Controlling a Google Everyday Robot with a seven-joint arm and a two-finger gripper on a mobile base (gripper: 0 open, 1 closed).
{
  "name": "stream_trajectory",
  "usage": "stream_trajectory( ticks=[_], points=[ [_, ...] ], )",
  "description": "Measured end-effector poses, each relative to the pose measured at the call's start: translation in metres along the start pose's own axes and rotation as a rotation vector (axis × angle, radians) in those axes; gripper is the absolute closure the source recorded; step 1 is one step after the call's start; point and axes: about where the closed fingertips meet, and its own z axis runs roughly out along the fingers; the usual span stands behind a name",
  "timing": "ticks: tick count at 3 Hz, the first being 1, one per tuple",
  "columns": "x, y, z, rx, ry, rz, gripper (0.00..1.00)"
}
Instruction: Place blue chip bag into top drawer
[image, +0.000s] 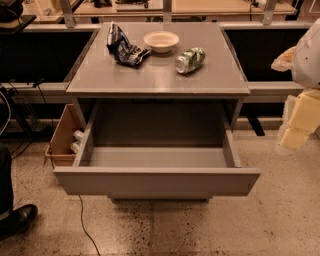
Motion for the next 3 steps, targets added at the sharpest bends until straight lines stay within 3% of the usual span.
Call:
stream_trajectory(
  ticks=[2, 3],
  points=[
    [-0.012, -0.012, 0.007, 0.012, -0.03, -0.01, 0.0],
    [-0.04, -0.045, 0.029, 0.024, -0.073, -0.008, 0.0]
  ],
)
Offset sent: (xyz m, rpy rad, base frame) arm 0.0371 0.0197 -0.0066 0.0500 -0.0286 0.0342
